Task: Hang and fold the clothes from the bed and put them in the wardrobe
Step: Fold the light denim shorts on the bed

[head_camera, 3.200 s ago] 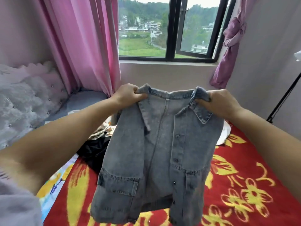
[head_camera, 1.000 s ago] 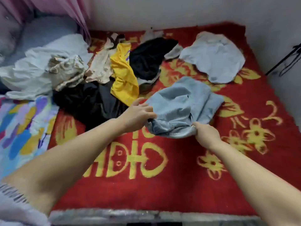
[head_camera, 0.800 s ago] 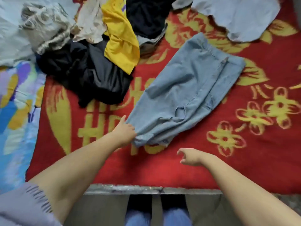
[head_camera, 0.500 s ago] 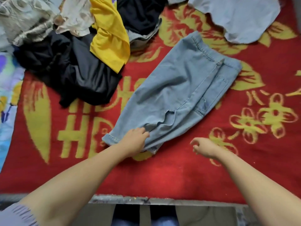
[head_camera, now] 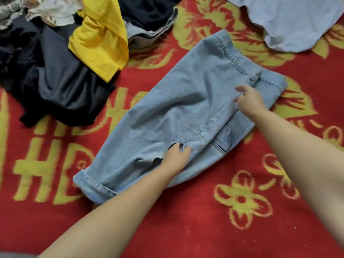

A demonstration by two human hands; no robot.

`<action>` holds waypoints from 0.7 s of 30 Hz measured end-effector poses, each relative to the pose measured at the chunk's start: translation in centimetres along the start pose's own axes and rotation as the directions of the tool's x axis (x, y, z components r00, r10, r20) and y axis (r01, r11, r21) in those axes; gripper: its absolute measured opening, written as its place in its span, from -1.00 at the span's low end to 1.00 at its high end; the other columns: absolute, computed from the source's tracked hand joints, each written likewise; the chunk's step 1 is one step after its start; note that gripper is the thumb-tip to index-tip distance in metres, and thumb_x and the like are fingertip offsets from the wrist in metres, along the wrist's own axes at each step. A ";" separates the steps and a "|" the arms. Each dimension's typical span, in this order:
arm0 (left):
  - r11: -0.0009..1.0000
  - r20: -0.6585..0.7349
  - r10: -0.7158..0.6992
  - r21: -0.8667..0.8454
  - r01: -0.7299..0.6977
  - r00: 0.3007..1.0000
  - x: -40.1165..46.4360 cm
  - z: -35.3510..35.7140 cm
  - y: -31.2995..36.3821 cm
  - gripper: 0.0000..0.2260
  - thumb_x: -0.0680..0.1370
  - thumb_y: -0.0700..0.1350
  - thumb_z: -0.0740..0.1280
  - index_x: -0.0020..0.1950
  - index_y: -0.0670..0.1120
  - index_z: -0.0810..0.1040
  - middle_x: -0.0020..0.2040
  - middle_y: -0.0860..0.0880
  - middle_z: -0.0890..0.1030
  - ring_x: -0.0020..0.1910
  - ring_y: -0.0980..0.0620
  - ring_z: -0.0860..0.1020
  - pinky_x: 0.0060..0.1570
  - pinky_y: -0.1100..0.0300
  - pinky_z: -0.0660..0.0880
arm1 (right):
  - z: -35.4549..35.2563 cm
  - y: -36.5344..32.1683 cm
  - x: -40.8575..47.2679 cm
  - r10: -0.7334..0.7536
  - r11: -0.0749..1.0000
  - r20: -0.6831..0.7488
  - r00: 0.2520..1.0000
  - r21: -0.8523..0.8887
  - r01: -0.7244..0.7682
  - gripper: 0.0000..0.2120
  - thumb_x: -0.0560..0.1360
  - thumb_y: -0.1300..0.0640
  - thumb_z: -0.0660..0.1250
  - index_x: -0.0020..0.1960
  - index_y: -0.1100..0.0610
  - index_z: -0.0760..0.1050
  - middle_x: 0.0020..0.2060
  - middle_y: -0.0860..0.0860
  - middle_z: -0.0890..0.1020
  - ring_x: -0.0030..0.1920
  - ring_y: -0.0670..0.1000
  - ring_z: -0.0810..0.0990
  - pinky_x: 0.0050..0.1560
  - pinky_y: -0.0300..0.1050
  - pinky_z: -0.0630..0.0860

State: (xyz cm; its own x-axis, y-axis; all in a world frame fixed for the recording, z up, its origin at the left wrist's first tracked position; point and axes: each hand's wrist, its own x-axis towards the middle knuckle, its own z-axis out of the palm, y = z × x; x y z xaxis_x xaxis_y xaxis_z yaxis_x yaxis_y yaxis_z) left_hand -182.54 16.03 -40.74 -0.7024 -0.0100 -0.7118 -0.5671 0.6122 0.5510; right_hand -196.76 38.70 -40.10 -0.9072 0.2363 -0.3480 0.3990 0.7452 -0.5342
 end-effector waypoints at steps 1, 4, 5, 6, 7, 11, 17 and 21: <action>0.938 0.019 -0.142 -0.316 0.140 0.990 0.4 0.3 0.8 -0.74 0.60 0.00 0.19 0.09 -0.16 0.51 0.02 -0.03 0.55 0.08 -0.07 0.50 -0.08 0.16 0.39 | -0.4 -0.1 1.2 0.022 1.000 0.014 1.000 0.002 -0.022 -0.53 0.51 0.36 0.10 0.40 0.16 0.35 0.21 0.14 0.52 0.26 0.20 0.49 0.28 0.16 0.42; 0.260 0.237 -0.333 -0.908 0.330 0.913 1.3 1.4 2.8 -0.73 0.60 -0.13 0.24 0.24 -0.23 0.51 0.19 -0.18 0.59 0.20 -0.12 0.54 0.25 0.03 0.46 | -1.7 -0.3 5.2 0.054 0.998 0.035 0.998 -0.034 -0.053 -0.47 0.49 0.37 0.17 0.45 0.20 0.22 0.20 0.21 0.43 0.21 0.22 0.48 0.24 0.15 0.46; 0.102 0.251 -0.316 -0.950 0.296 0.915 1.5 1.7 3.0 -0.70 0.60 -0.15 0.24 0.29 -0.24 0.48 0.23 -0.20 0.57 0.23 -0.13 0.54 0.30 0.01 0.42 | -2.1 -0.4 6.4 0.056 0.998 0.014 0.998 -0.035 -0.055 -0.47 0.50 0.37 0.17 0.45 0.22 0.20 0.26 0.23 0.39 0.19 0.18 0.47 0.21 0.09 0.48; 0.023 0.248 -0.303 -0.963 0.267 0.920 1.6 1.9 3.1 -0.69 0.61 -0.14 0.25 0.32 -0.24 0.46 0.25 -0.19 0.56 0.24 -0.11 0.53 0.32 0.02 0.41 | -2.4 -0.4 7.6 0.074 0.997 -0.019 0.997 -0.028 -0.074 -0.48 0.51 0.35 0.18 0.45 0.23 0.18 0.32 0.23 0.36 0.19 0.14 0.46 0.12 0.03 0.51; -0.016 0.237 -0.294 -0.970 0.243 0.926 1.6 2.2 3.1 -0.69 0.61 -0.12 0.26 0.32 -0.22 0.47 0.24 -0.16 0.57 0.24 -0.08 0.53 0.32 0.04 0.41 | -2.7 -0.4 8.3 0.129 0.992 -0.036 0.991 0.006 -0.128 -0.49 0.53 0.31 0.19 0.45 0.23 0.16 0.34 0.21 0.35 0.17 0.15 0.48 -0.06 -0.04 0.57; 0.126 0.076 -0.335 -0.984 0.124 0.939 0.3 3.5 3.1 -0.88 0.59 -0.14 0.30 -0.10 -0.13 0.58 -0.17 0.02 0.67 -0.10 0.09 0.61 0.02 0.24 0.51 | -2.6 0.1 9.6 0.163 0.987 0.008 0.987 -0.016 -0.163 -0.60 0.55 0.16 0.25 0.28 0.42 0.40 0.03 0.28 0.56 -0.10 0.13 0.51 -0.22 -0.01 0.48; 0.506 -0.146 -0.367 -0.860 0.066 0.919 -3.2 5.1 3.9 -0.66 0.54 -0.02 0.36 -0.34 -0.09 0.32 -0.38 -0.01 0.30 -0.36 0.10 0.28 -0.39 0.26 0.26 | -3.0 0.2 8.6 0.234 0.970 0.022 0.972 0.057 -0.235 -0.58 0.60 0.05 0.20 0.34 0.32 0.35 0.10 0.26 0.56 -0.10 0.18 0.57 -0.31 -0.13 0.41; 0.447 -0.003 -0.340 -0.880 0.159 0.941 -2.4 4.3 4.8 -0.61 0.58 -0.06 0.32 -0.38 -0.03 0.23 -0.57 0.10 0.21 -0.57 0.15 0.16 -0.50 0.27 0.15 | -2.1 0.1 8.9 0.382 0.904 0.156 0.911 0.143 -0.404 -0.48 0.60 -0.02 0.19 0.43 0.25 0.19 0.12 0.22 0.51 -0.16 0.12 0.55 -0.35 -0.07 0.53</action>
State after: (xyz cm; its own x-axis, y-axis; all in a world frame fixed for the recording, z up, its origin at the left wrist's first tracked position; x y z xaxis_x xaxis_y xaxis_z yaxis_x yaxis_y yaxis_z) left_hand -181.72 22.43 -38.29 -0.4693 -0.2199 -0.8552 -0.7438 -0.4236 0.5170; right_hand -205.03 42.15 -41.65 -0.6528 0.4030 -0.6414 0.7460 0.4887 -0.4523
